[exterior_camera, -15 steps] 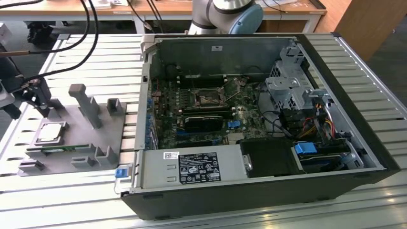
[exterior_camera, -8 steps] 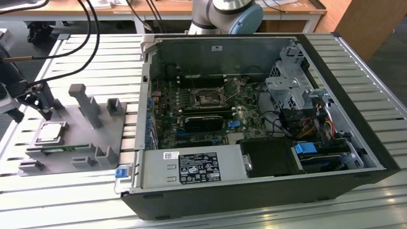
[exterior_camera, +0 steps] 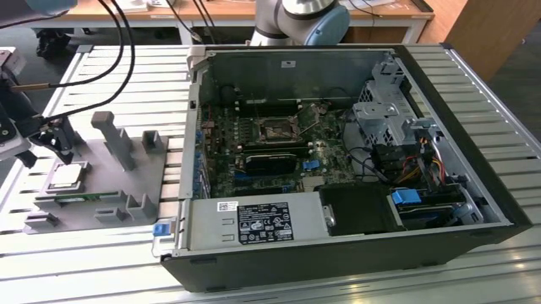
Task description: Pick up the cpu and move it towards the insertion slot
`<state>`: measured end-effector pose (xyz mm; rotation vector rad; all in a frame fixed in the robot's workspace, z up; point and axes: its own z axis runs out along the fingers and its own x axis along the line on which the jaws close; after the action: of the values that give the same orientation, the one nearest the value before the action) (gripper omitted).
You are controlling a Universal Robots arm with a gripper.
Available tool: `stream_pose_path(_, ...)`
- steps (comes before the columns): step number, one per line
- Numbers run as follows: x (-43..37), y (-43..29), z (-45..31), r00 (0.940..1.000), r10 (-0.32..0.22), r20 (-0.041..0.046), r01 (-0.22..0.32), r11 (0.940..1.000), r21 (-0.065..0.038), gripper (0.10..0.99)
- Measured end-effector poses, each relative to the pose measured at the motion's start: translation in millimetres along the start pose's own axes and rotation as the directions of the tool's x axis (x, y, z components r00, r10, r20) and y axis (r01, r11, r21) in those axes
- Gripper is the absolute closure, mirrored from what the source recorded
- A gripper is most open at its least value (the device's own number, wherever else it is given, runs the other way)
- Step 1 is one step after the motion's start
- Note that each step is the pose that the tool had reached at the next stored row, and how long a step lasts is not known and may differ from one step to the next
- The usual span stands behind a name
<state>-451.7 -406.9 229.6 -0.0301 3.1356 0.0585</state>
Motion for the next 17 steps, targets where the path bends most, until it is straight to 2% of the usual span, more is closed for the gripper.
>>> stream_pose_path(5, 0.0, -0.4, 5.3, 1.0000, 0.000, 0.0001, 0.000, 1.0000, 0.001, 0.439)
stream_pose_path(11, 0.0, -2.9, 10.0, 0.9999, -0.001, 0.0140, 0.001, 1.0000, 0.001, 0.439)
stream_pose_path(17, -3.1, -3.3, 15.3, 0.9999, 0.000, 0.0139, 0.000, 1.0000, 0.001, 0.439)
